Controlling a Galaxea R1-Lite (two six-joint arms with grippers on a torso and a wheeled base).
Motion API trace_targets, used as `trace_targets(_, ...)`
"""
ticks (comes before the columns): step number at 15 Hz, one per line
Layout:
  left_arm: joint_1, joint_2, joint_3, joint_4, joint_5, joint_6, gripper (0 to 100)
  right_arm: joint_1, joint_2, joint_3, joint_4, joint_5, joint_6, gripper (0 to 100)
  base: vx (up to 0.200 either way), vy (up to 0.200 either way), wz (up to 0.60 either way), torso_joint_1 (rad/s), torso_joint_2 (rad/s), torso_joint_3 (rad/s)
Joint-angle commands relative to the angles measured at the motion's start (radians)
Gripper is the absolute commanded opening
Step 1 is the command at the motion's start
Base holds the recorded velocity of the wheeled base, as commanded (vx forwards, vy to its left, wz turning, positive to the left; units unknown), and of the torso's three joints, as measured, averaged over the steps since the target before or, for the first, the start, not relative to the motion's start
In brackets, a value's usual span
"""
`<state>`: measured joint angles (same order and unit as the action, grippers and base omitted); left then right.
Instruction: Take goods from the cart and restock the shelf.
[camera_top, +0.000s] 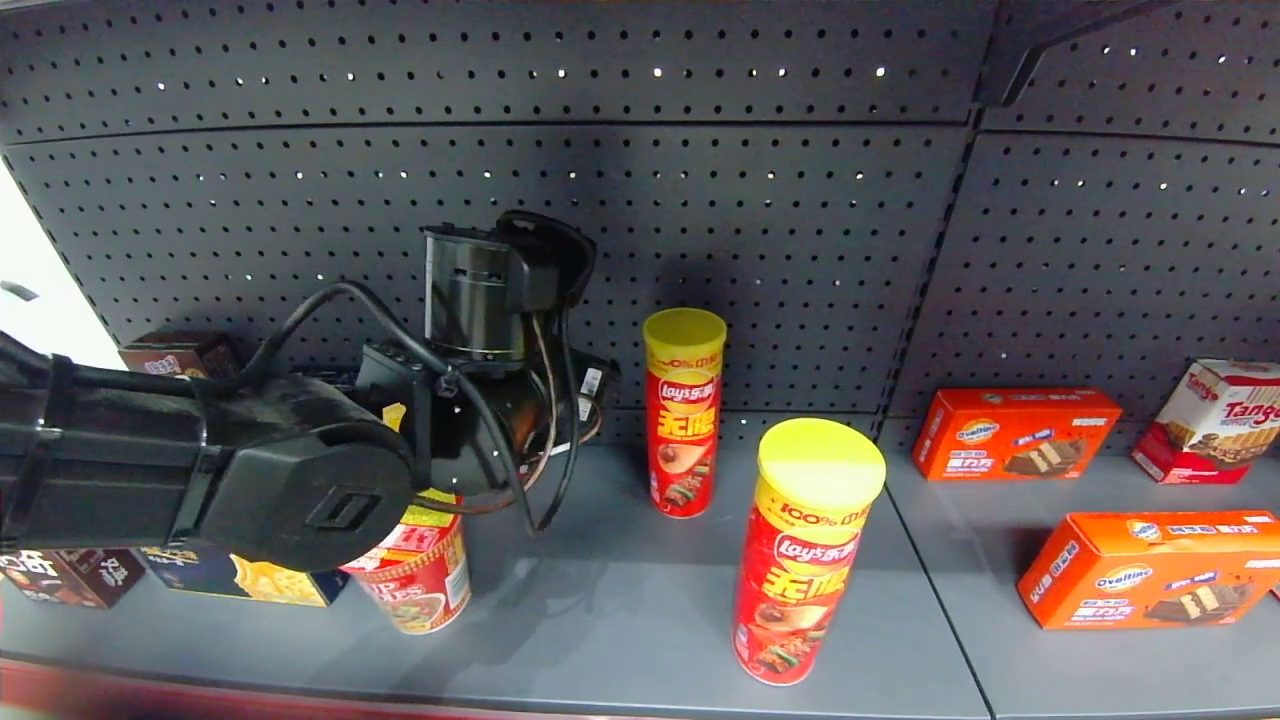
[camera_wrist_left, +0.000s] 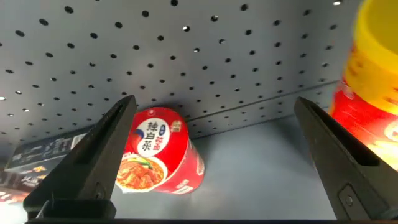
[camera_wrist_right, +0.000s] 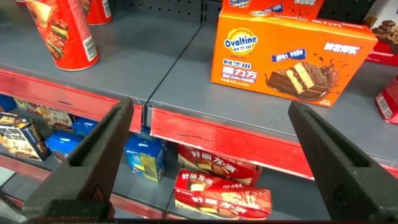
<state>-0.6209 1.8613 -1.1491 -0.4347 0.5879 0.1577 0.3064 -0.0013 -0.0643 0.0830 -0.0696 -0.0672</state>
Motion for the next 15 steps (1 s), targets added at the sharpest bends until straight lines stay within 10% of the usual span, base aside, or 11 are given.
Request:
trace_targets(1,0.004,0.047,-0.009,0.001,0.012,-0.003,100,0.000,0.001,0.000,0.000,-0.003,0.000,100,0.000,0.000,0.00,0.000,0.00,0.000)
trace_targets(15,0.006,0.161,-0.046,0.001,0.041,-0.038,100,0.000,0.001,0.000,0.000,-0.006,0.003,100,0.000,0.000,0.00,0.000,0.00,0.000)
